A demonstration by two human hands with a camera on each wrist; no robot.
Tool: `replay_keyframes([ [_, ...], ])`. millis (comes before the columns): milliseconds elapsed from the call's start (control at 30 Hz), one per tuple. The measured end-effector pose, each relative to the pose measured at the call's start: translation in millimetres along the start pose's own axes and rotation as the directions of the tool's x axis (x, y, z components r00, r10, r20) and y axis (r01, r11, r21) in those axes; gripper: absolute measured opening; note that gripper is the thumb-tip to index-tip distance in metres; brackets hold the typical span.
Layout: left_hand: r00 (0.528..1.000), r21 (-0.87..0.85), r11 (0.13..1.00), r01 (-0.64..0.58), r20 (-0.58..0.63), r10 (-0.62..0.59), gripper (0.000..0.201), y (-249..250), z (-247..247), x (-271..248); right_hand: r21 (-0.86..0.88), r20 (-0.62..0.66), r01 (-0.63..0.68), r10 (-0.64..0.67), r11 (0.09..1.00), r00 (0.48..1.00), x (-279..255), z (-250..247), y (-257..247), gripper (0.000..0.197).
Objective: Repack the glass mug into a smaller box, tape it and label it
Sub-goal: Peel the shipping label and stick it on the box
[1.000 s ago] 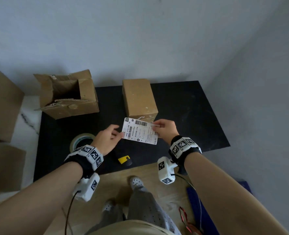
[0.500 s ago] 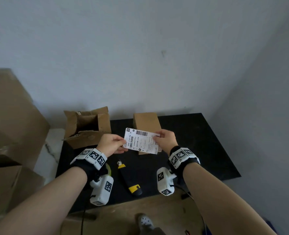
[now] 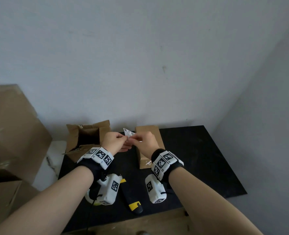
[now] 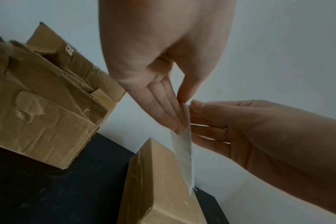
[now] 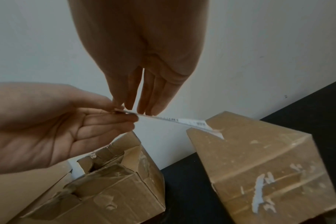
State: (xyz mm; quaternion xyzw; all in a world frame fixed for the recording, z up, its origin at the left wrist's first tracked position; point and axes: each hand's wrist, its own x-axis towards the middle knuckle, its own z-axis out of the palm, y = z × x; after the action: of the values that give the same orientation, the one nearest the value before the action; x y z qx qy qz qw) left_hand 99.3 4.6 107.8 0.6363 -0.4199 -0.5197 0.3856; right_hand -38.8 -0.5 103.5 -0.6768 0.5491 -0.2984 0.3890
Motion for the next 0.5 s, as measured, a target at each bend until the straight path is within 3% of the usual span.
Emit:
replay_keyframes([
  [500, 0.999, 0.089, 0.995, -0.044, 0.009, 0.043, 0.018, 0, 5, 6, 0.084, 0.004, -0.075, 0.075, 0.994, 0.997, 8, 5, 12, 0.014],
])
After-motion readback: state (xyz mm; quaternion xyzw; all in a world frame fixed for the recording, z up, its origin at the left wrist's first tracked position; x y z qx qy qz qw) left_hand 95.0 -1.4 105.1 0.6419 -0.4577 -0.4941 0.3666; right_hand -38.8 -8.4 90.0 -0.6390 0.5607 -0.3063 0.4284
